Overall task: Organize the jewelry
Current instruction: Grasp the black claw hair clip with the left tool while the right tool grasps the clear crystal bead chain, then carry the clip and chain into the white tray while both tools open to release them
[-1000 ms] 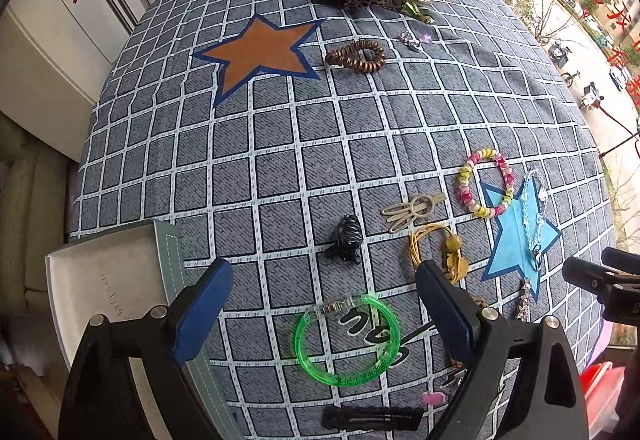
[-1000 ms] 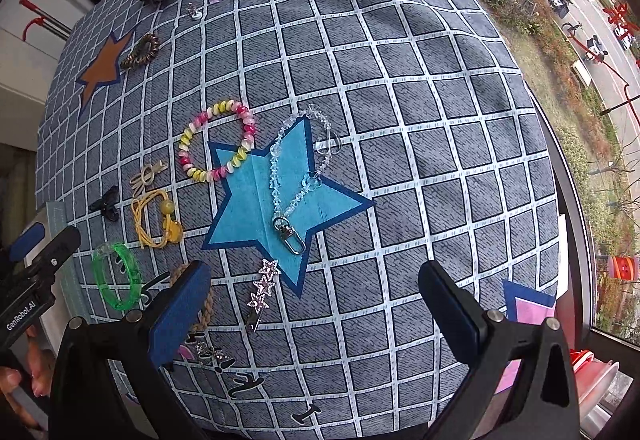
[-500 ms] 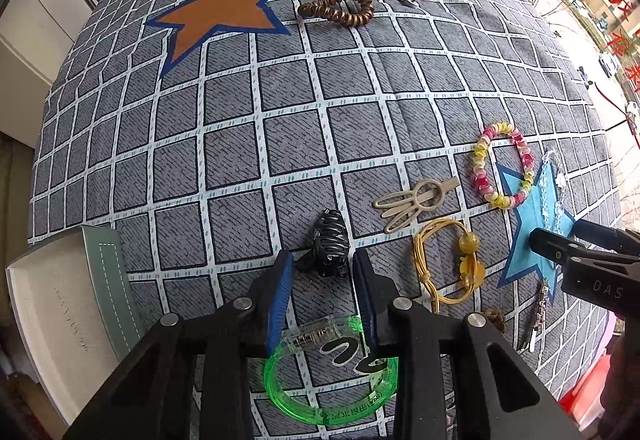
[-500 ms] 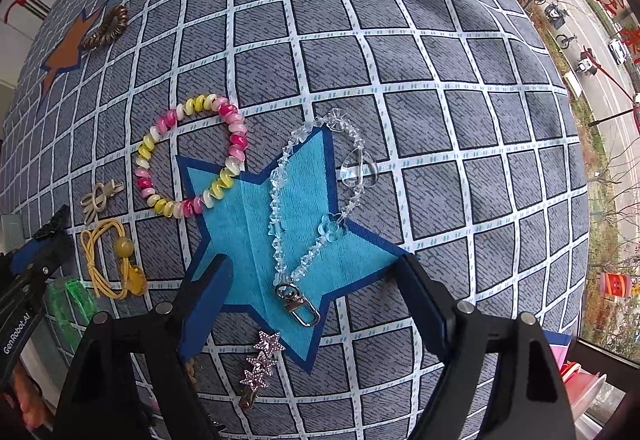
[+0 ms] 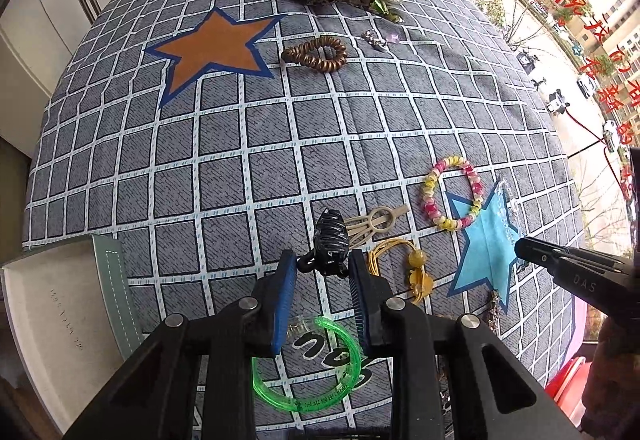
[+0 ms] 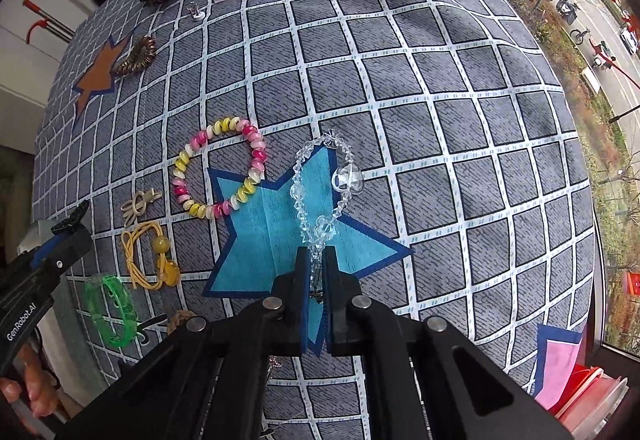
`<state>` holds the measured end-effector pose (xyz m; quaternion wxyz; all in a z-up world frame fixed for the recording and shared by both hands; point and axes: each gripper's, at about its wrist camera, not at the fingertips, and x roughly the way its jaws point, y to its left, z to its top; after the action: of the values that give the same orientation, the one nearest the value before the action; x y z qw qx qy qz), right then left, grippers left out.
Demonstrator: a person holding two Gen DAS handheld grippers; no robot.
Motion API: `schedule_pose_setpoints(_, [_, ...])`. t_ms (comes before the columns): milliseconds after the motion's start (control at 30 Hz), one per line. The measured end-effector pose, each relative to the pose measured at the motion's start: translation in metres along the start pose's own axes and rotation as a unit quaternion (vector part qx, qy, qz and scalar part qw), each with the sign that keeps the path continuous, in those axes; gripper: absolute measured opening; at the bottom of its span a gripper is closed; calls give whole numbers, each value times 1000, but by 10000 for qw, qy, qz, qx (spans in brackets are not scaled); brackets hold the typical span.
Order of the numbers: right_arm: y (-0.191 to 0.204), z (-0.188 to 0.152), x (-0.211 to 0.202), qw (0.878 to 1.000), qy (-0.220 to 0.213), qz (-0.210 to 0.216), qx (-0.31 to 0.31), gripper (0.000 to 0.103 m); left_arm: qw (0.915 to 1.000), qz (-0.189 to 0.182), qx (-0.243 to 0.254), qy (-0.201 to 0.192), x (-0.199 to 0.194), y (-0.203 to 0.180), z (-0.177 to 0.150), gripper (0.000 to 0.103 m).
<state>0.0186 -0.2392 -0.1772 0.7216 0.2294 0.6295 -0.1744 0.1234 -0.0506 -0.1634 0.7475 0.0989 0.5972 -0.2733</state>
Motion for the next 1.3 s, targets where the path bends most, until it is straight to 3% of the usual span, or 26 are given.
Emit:
schedule_pose_setpoints(267, [1, -2, -36, 9984, -130, 549, 62, 6, 9997, 13, -131, -222, -41, 6, -15, 34])
schedule_pose_setpoints(533, [21, -10, -73, 9944, -196, 954, -409, 6, 9970, 269, -586, -429, -82, 35, -44, 34])
schedule_pose_setpoints(733, [88, -14, -96, 9829, -200, 1400, -1177, 6, 9887, 606, -1261, -541, -108, 78, -77, 34])
schedule_pose_setpoints(900, [158, -22, -101, 9647, -42, 1799, -1925, 6, 9764, 928, -1864, -578, -121, 120, -106, 34])
schedule_pose_setpoints(1100, [237, -33, -83, 9401, 227, 2099, -2678, 6, 9610, 1200, -2427, -572, -119, 166, -127, 34])
schedule_pose_setpoints(1300, [297, -36, -48, 9232, 445, 2179, -3135, 6, 9501, 1420, -2717, -577, -96, 200, -123, 34])
